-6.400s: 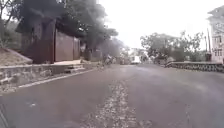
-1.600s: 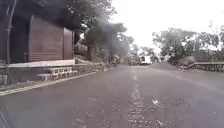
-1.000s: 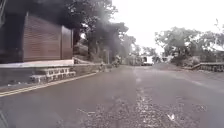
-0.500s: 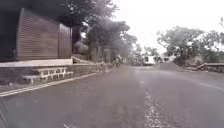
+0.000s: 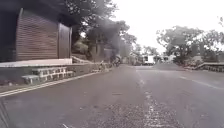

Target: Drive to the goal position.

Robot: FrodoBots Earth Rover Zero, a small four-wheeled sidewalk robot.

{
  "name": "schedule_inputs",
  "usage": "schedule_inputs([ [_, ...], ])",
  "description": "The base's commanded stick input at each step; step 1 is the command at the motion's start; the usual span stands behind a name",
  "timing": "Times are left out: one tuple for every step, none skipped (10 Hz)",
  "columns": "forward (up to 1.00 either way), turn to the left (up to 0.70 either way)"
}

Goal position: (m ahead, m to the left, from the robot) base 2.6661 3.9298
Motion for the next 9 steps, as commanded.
schedule_inputs([
  [0.37, 0.01],
  [0.47, 0.02],
  [0.50, 0.02],
  [0.50, 0.02],
  [0.50, 0.02],
  [0.50, 0.02],
  [0.50, 0.02],
  [0.50, 0.03],
  [0.50, 0.05],
])
